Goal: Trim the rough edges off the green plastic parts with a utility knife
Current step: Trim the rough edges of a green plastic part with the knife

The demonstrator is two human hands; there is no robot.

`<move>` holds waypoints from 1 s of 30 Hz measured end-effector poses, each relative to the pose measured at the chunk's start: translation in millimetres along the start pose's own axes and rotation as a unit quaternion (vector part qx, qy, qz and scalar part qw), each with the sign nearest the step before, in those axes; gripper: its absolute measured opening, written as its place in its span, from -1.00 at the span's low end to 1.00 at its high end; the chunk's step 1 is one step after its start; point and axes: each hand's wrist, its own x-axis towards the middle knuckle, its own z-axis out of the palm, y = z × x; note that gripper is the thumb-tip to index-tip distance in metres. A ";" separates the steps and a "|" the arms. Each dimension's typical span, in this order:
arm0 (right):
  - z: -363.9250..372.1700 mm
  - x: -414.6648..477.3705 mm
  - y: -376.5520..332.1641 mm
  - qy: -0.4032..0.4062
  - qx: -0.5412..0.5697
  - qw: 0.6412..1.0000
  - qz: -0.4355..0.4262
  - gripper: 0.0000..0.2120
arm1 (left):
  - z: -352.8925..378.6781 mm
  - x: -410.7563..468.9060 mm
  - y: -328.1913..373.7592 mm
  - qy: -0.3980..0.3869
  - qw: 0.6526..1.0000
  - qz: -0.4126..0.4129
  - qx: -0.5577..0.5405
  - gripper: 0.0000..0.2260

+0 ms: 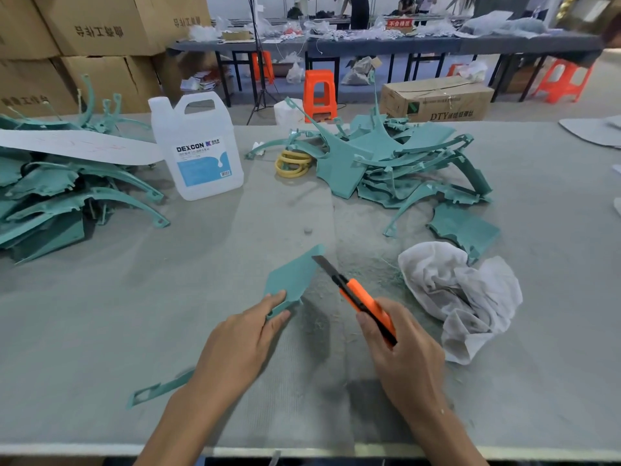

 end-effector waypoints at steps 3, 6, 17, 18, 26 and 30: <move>2.0 -4.8 -1.4 -0.036 -0.028 0.996 -0.072 -0.80 | -4.0 -0.3 -1.5 0.003 0.999 -0.003 -0.035 -0.29; 1.5 5.2 2.9 -0.032 -0.018 0.999 0.031 -0.81 | -3.0 -0.3 1.7 -0.003 1.000 0.003 -0.022 -0.32; 0.8 9.9 7.2 -0.014 0.038 0.997 0.068 -0.77 | -7.9 -9.8 -18.8 -0.006 0.992 0.006 -0.128 -0.51; 0.8 9.6 8.6 -0.012 0.050 0.997 0.066 -0.75 | -7.9 -11.6 -23.0 -0.006 0.990 0.003 -0.139 -0.56; 4.5 3.4 6.2 -0.067 0.037 0.997 0.019 -0.67 | -6.4 -21.7 -33.7 -0.024 0.985 0.026 -0.168 -0.67; 3.5 9.6 9.0 -0.011 0.030 0.997 0.066 -0.72 | -5.3 -27.2 -35.9 -0.019 0.984 0.035 -0.176 -0.68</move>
